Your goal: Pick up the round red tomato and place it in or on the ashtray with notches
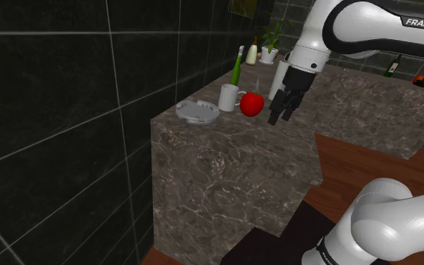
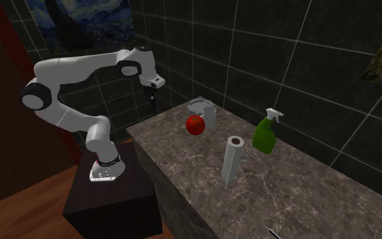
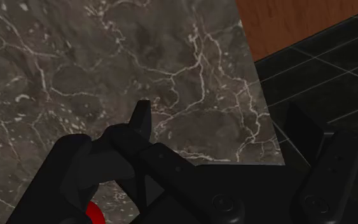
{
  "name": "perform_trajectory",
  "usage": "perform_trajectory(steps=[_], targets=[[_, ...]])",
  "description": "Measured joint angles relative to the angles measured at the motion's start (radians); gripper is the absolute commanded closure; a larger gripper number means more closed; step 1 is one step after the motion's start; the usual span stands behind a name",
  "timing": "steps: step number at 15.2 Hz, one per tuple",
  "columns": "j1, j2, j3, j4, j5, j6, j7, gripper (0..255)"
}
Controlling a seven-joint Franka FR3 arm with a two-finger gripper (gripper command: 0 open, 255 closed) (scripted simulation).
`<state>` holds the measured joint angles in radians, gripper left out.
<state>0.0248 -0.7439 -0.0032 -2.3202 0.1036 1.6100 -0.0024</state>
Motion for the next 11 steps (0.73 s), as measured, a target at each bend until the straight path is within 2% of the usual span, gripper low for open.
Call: perform_trajectory(steps=[3, 11], targets=[[-0.007, 0.003, -0.02, -0.005, -0.013, 0.041, -0.029, 0], [-0.031, 0.05, -0.151, -0.021, -0.055, 0.321, -0.211, 0]])
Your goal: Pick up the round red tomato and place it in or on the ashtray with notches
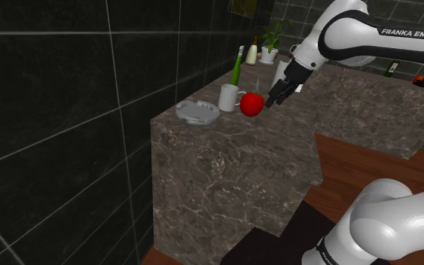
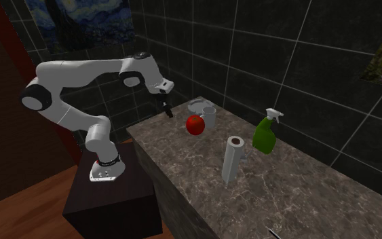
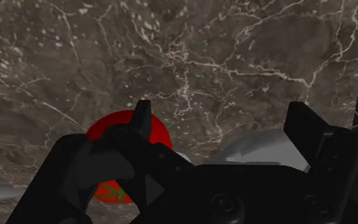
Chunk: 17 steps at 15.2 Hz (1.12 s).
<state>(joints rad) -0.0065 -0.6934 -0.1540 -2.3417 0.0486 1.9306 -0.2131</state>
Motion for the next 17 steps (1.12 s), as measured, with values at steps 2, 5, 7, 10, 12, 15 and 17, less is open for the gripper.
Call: perform_trajectory(steps=[2, 5, 7, 10, 12, 15, 17], targets=[[0.002, 0.028, -0.037, 0.011, 0.002, 0.073, -0.048, 0], [0.011, 0.066, -0.098, 0.019, 0.016, 0.187, -0.128, 0], [0.022, 0.095, -0.144, 0.046, 0.033, 0.243, -0.186, 0], [0.036, 0.121, -0.175, 0.049, 0.052, 0.308, -0.228, 0], [0.042, 0.138, -0.181, 0.041, 0.059, 0.338, -0.237, 0], [0.052, 0.167, -0.187, 0.031, 0.069, 0.378, -0.245, 0], [0.056, 0.175, -0.187, 0.023, 0.073, 0.395, -0.246, 0]])
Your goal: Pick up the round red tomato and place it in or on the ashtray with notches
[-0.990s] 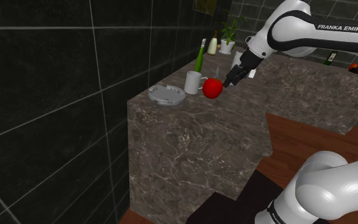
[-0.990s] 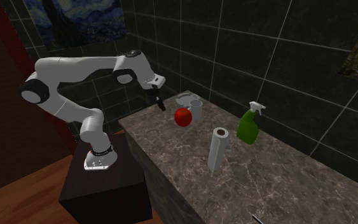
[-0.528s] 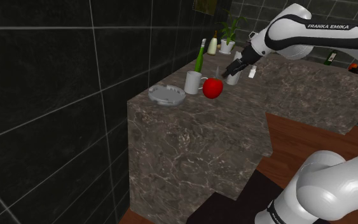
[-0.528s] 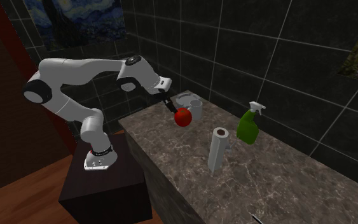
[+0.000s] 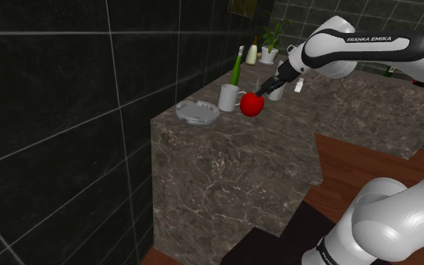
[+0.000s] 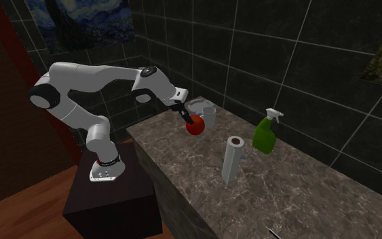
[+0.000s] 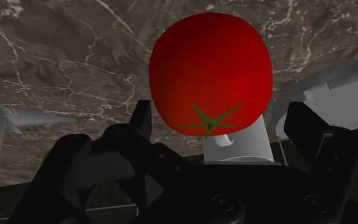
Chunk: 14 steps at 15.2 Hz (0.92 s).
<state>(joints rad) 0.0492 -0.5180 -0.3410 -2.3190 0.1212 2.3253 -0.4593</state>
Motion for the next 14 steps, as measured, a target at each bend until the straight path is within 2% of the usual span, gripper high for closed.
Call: perform_trajectory(steps=[5, 6, 14], targets=[[0.001, 0.002, 0.0, -0.003, 0.001, 0.006, -0.001, 0], [0.001, 0.002, 0.0, -0.003, 0.001, 0.006, -0.001, 255], [0.001, 0.002, 0.0, -0.003, 0.001, 0.005, -0.001, 255]])
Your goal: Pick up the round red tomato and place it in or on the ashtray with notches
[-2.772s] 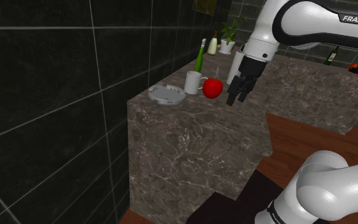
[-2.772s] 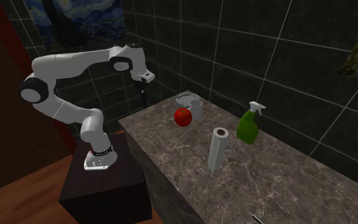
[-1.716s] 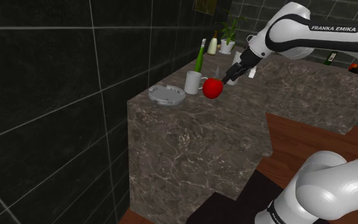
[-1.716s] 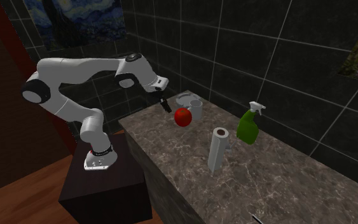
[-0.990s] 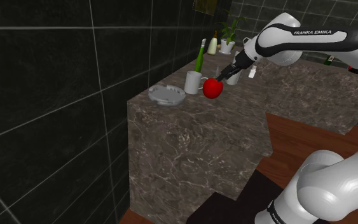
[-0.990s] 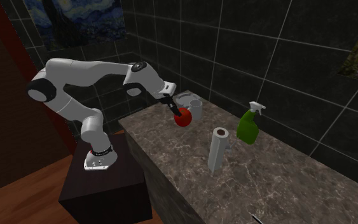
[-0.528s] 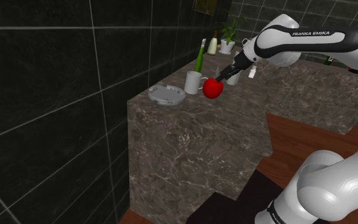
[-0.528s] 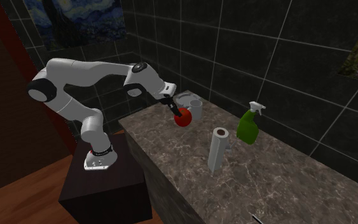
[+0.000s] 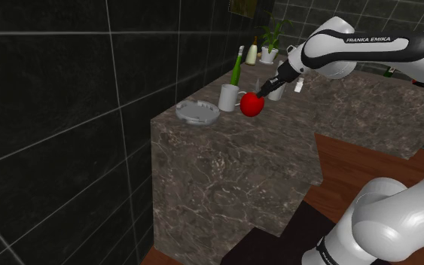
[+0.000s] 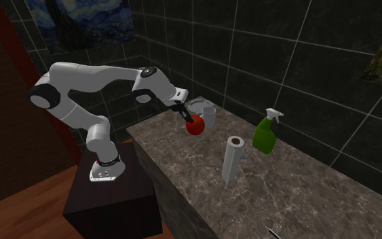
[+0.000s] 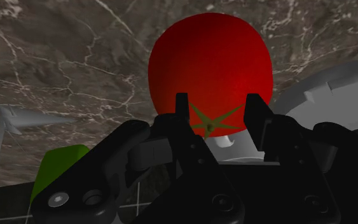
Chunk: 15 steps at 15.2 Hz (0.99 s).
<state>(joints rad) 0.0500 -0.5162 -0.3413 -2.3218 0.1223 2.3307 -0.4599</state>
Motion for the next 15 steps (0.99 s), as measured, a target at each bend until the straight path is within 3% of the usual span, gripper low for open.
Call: perform_trajectory(steps=[15], targets=[[0.0, 0.01, 0.015, 0.163, -0.011, -0.153, 0.036, 255]])
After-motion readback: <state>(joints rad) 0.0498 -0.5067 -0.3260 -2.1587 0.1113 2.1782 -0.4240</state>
